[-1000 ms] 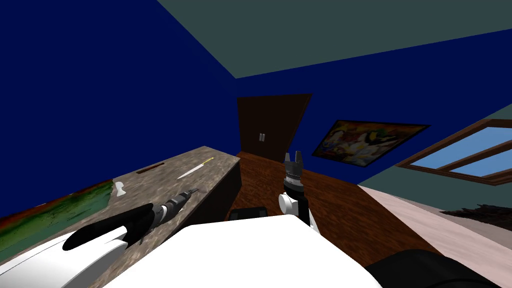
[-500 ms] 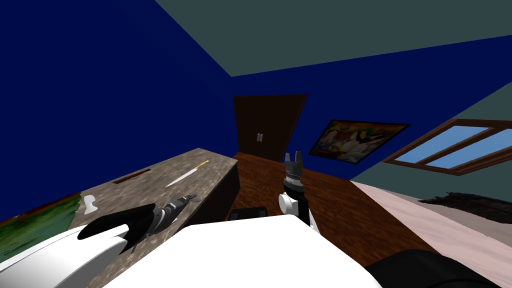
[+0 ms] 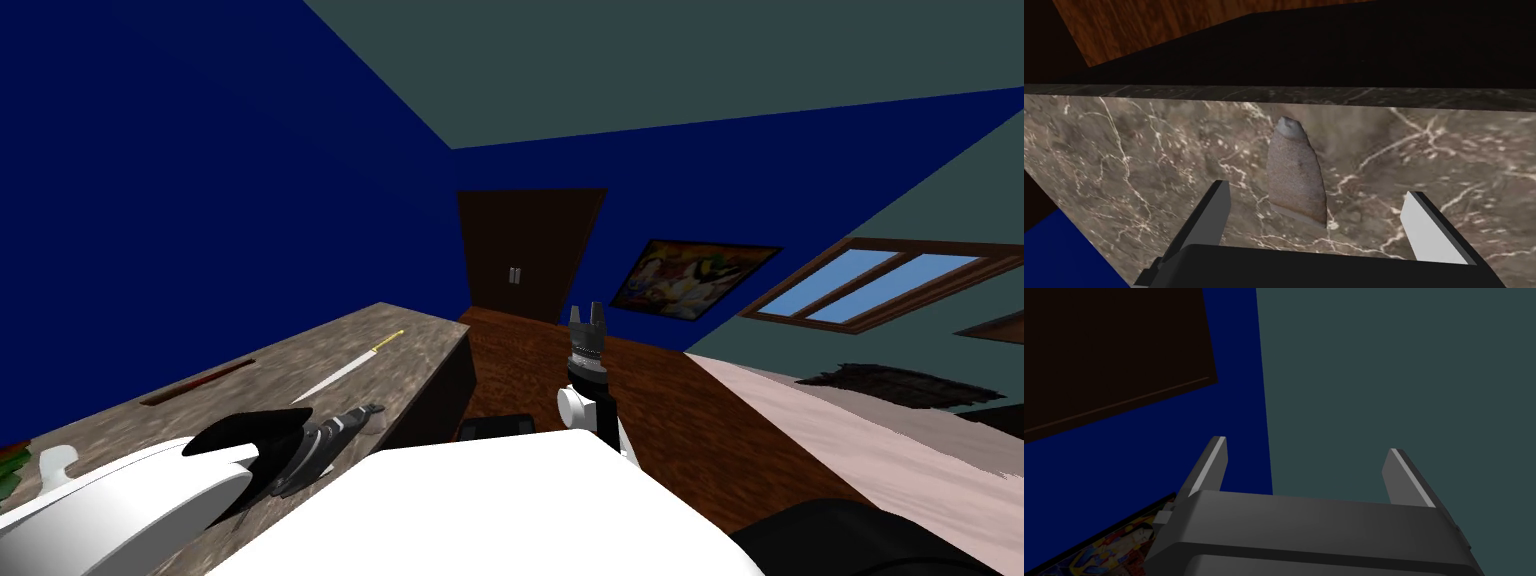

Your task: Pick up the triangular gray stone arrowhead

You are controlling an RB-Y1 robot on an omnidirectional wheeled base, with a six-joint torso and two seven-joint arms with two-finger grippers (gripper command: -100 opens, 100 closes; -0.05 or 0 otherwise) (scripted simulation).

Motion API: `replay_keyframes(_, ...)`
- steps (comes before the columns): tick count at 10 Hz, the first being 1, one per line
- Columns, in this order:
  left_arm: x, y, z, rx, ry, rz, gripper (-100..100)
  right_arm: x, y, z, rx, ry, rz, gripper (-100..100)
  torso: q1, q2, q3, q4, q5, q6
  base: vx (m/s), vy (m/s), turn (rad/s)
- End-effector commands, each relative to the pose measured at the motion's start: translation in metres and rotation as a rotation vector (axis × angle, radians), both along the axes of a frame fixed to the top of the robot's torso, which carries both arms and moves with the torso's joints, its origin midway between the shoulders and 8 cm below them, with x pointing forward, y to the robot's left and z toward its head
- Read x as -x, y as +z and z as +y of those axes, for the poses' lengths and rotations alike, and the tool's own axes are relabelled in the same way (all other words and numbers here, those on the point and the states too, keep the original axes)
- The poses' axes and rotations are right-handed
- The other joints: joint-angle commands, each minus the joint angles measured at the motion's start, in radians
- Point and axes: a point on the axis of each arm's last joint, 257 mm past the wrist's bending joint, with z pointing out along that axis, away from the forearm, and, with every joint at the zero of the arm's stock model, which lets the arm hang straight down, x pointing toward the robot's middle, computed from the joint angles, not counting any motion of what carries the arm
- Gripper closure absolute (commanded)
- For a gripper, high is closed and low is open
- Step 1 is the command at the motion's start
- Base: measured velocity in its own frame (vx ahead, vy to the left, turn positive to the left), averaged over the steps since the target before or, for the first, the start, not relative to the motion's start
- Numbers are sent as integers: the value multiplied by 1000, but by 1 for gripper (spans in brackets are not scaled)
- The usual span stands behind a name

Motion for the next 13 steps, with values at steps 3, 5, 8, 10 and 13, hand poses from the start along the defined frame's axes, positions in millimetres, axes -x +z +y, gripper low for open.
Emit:
replay_keyframes(3,29,-7,2,6,3,131,-100,0,0,0,0,0,0,0,0,0,0,0,0,0,93,30,-95)
replay_keyframes(5,41,-9,3,12,6,185,-100,0,0,0,0,0,0,0,-1,1,1,0,0,0,68,15,-63)
replay_keyframes(8,38,-20,7,11,19,167,-100,0,0,0,0,0,0,0,-2,6,3,1,0,-1,8,0,-36)
replay_keyframes(10,39,-30,12,12,31,166,-100,0,0,0,0,0,0,0,-3,8,5,2,0,0,-23,-9,-77)
replay_keyframes(13,39,-31,12,11,32,164,100,0,0,0,0,0,0,0,2,7,4,1,4,0,-10,-2,-24)
